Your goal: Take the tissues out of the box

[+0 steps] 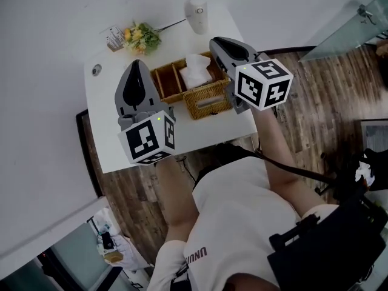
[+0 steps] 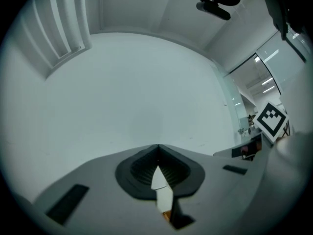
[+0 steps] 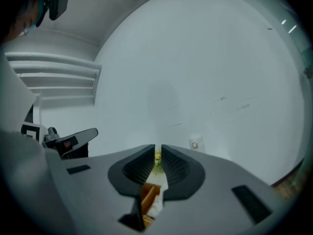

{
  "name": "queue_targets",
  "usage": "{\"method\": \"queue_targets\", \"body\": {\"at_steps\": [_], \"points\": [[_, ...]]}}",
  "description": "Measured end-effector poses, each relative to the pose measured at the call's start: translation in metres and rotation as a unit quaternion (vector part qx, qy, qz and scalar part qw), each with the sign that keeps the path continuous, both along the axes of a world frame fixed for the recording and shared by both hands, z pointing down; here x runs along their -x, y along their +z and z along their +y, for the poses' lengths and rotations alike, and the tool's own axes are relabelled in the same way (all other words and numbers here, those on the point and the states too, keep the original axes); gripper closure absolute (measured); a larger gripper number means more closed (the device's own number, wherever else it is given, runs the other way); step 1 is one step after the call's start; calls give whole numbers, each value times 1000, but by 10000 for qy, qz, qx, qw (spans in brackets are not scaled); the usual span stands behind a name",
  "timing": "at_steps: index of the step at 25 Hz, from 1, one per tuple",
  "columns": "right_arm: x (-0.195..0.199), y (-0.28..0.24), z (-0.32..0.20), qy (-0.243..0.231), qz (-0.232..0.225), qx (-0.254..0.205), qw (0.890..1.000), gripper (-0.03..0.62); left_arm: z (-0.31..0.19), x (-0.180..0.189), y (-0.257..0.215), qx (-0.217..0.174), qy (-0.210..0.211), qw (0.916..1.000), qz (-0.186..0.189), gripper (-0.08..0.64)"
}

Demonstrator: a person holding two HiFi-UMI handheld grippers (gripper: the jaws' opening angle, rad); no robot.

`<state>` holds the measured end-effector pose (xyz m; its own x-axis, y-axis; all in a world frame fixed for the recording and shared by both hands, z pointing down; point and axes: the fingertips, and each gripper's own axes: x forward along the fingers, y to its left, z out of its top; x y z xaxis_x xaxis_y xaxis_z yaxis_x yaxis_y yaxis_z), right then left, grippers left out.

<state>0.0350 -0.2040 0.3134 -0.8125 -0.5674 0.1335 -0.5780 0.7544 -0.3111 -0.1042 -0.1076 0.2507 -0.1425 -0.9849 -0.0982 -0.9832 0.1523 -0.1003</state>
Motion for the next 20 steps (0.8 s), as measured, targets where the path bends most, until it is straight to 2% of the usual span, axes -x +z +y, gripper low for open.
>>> {"method": "queue_targets", "body": {"at_steps": [3,7,12,20], "points": [[10,7,-10,-321,100,71,9994,494,-11,3,0,5,-61,10000,-37,546],[13,15,-25,-341,224,157,9990,480,-23,5,-1,35,-114,9999,-65,546],[16,34,-34,-286,190,500,9982,440,-28,12,10,163,-178,9997,-11,546],[30,61,-33,-324,468,827,9950,403,-37,18,15,239,91,9997,56,546]]}}
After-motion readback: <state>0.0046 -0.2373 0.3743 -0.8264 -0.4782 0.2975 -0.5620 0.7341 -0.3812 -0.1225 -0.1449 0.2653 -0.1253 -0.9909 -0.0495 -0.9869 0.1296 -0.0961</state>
